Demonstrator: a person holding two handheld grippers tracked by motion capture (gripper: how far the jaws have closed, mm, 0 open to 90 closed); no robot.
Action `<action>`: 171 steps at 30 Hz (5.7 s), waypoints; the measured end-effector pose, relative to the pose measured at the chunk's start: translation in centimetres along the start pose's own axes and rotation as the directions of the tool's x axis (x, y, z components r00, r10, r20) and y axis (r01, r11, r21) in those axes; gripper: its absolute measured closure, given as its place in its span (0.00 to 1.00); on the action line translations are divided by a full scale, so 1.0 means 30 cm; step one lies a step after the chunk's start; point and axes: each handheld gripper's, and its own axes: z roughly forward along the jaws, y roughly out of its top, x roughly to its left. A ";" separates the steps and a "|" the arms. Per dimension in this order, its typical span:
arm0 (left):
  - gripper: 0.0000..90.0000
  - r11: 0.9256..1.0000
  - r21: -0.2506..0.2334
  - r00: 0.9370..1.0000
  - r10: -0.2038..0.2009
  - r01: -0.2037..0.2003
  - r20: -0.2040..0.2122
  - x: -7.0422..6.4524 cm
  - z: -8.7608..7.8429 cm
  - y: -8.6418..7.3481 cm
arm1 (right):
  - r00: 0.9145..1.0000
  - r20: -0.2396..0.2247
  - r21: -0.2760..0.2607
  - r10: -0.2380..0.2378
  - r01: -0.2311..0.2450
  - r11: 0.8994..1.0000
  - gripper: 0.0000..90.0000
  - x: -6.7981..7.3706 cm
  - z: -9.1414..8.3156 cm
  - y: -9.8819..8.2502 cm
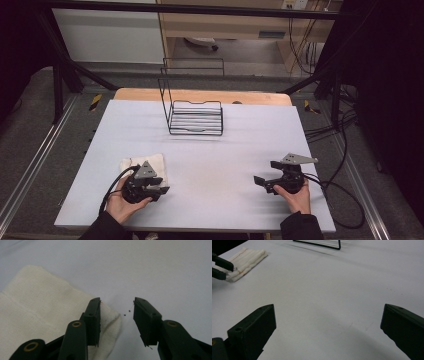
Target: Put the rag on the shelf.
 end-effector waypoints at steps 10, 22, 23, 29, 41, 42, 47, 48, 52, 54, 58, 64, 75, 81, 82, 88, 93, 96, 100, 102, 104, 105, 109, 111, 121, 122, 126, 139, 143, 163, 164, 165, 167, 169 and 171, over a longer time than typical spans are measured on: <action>0.75 0.999 0.039 0.999 0.006 -0.005 -0.032 -0.014 0.029 -0.005 | 1.000 0.002 -0.002 -0.004 0.004 1.000 0.01 -0.001 0.000 0.000; 0.88 0.999 0.047 0.996 -0.006 0.011 -0.093 -0.028 0.043 -0.001 | 1.000 0.003 -0.001 -0.003 0.003 1.000 0.01 -0.002 0.002 0.001; 0.90 0.999 0.051 0.995 0.000 0.005 -0.103 -0.032 0.045 0.001 | 1.000 0.002 -0.001 -0.001 0.001 1.000 0.01 -0.002 0.002 0.001; 0.95 0.998 0.058 0.995 -0.023 0.028 -0.095 -0.027 0.044 0.010 | 1.000 0.000 0.000 -0.002 0.002 1.000 0.01 -0.001 0.002 0.001; 0.96 0.994 -0.059 0.993 -0.096 0.093 -0.062 -0.007 0.018 0.062 | 1.000 -0.001 0.001 0.003 -0.003 1.000 0.01 0.000 0.004 0.001; 0.96 0.994 -0.063 0.993 -0.098 0.095 -0.061 -0.008 0.023 0.069 | 1.000 -0.001 0.003 0.005 -0.005 1.000 0.01 0.000 0.005 0.001; 0.96 0.992 -0.075 0.992 -0.107 0.102 -0.063 -0.021 0.051 0.117 | 1.000 -0.003 0.005 0.004 -0.004 1.000 0.01 0.001 0.008 0.001; 0.96 0.991 -0.077 0.992 -0.112 0.107 -0.059 -0.022 0.056 0.127 | 1.000 -0.003 0.005 0.001 -0.001 1.000 0.01 0.000 0.008 0.001; 0.96 0.989 -0.082 0.991 -0.128 0.124 -0.044 -0.040 0.088 0.156 | 1.000 -0.003 0.005 0.002 -0.002 1.000 0.01 0.000 0.007 0.001; 0.96 0.990 -0.079 0.991 -0.123 0.120 -0.043 -0.051 0.103 0.168 | 1.000 -0.003 0.006 0.001 -0.001 1.000 0.01 0.000 0.007 0.001; 0.96 0.986 -0.093 0.990 -0.140 0.137 -0.029 -0.057 0.121 0.193 | 1.000 -0.003 0.005 -0.005 0.005 1.000 0.01 -0.001 0.009 0.001; 0.95 0.985 -0.081 0.988 -0.151 0.150 -0.007 -0.039 0.155 0.207 | 1.000 -0.002 0.010 -0.003 0.003 1.000 0.01 0.000 0.010 0.000; 0.56 0.987 -0.128 0.994 -0.105 0.101 -0.022 0.066 0.023 0.172 | 1.000 0.003 0.017 0.002 -0.002 1.000 0.01 0.008 0.018 0.001; 0.41 0.988 -0.106 0.990 -0.119 0.111 -0.071 0.155 -0.042 0.085 | 1.000 0.005 0.027 0.012 -0.012 1.000 0.01 0.016 0.027 0.002; 0.41 0.987 -0.104 0.989 -0.128 0.120 -0.077 0.168 -0.048 0.068 | 1.000 0.007 0.028 0.010 -0.010 1.000 0.01 0.017 0.028 0.002; 0.44 0.981 -0.088 0.977 -0.182 0.173 -0.109 0.251 -0.079 -0.018 | 1.000 0.012 0.033 0.003 -0.003 0.999 0.01 0.028 0.035 0.007; 0.57 0.974 -0.074 0.969 -0.222 0.215 -0.106 0.292 -0.069 -0.060 | 1.000 0.013 0.035 -0.009 0.009 0.999 0.02 0.053 0.052 0.020; 0.64 0.975 -0.068 0.970 -0.220 0.214 -0.105 0.299 -0.067 -0.071 | 1.000 0.013 0.034 -0.015 0.015 0.999 0.02 0.073 0.066 0.030; 0.68 0.975 -0.061 0.969 -0.221 0.215 -0.107 0.310 -0.074 -0.083 | 1.000 0.013 0.032 -0.021 0.020 0.999 0.02 0.104 0.088 0.045; 0.69 0.973 -0.059 0.968 -0.230 0.225 -0.103 0.315 -0.074 -0.087 | 1.000 0.013 0.035 -0.020 0.020 0.999 0.02 0.124 0.101 0.054; 0.70 0.969 -0.042 0.965 -0.247 0.244 -0.086 0.327 -0.066 -0.098 | 1.000 0.002 0.033 -0.025 0.025 0.999 0.03 0.147 0.117 0.063; 0.71 0.968 -0.037 0.965 -0.249 0.246 -0.083 0.327 -0.062 -0.099 | 1.000 0.001 0.036 -0.025 0.025 0.999 0.03 0.160 0.127 0.068; 0.76 0.968 -0.026 0.965 -0.249 0.248 -0.077 0.323 -0.057 -0.097 | 0.999 -0.006 0.060 -0.048 0.049 0.997 0.05 0.216 0.175 0.092; 0.78 0.969 -0.019 0.966 -0.245 0.245 -0.080 0.320 -0.054 -0.096 | 0.998 -0.014 0.069 -0.064 0.065 0.996 0.06 0.247 0.203 0.104; 0.86 0.970 0.005 0.966 -0.241 0.243 -0.095 0.306 -0.051 -0.084 | 0.994 -0.058 0.093 -0.089 0.094 0.991 0.21 0.381 0.359 0.158; 0.87 0.971 0.005 0.966 -0.238 0.240 -0.099 0.304 -0.050 -0.084 | 0.995 -0.052 0.092 -0.090 0.095 0.991 0.23 0.390 0.375 0.160; 0.88 0.971 0.009 0.966 -0.235 0.238 -0.106 0.299 -0.050 -0.082 | 0.997 -0.043 0.090 -0.070 0.074 0.993 0.33 0.421 0.433 0.170; 0.89 0.974 0.011 0.968 -0.224 0.227 -0.115 0.294 -0.049 -0.081 | 0.999 -0.031 0.148 -0.027 0.032 0.988 0.55 0.481 0.574 0.152; 0.90 0.971 0.008 0.966 -0.236 0.238 -0.110 0.296 -0.049 -0.081 | 0.999 -0.033 0.157 -0.007 0.012 0.988 0.62 0.486 0.581 0.147; 0.92 0.951 -0.008 0.950 -0.310 0.310 -0.041 0.253 -0.089 -0.076 | 0.997 -0.070 0.149 0.014 -0.003 0.989 0.94 0.473 0.530 0.217; 0.92 0.951 -0.006 0.950 -0.309 0.309 -0.037 0.240 -0.090 -0.073 | 0.998 -0.068 0.152 0.006 0.004 0.988 0.94 0.467 0.526 0.227; 0.92 0.952 -0.002 0.951 -0.306 0.307 -0.031 0.224 -0.091 -0.070 | 0.998 -0.068 0.158 0.000 0.011 0.987 0.94 0.461 0.521 0.236; 0.92 0.956 -0.002 0.956 -0.294 0.294 -0.020 0.186 -0.090 -0.065 | 0.998 -0.062 0.167 -0.025 0.035 0.985 0.94 0.446 0.515 0.254; 0.92 0.960 -0.003 0.960 -0.280 0.280 -0.009 0.142 -0.087 -0.060 | 0.998 -0.046 0.181 -0.053 0.060 0.982 0.94 0.430 0.512 0.268; 0.91 0.966 -0.002 0.965 -0.260 0.260 -0.023 0.098 -0.082 -0.061 | 0.995 -0.038 0.192 -0.087 0.093 0.977 0.94 0.416 0.515 0.274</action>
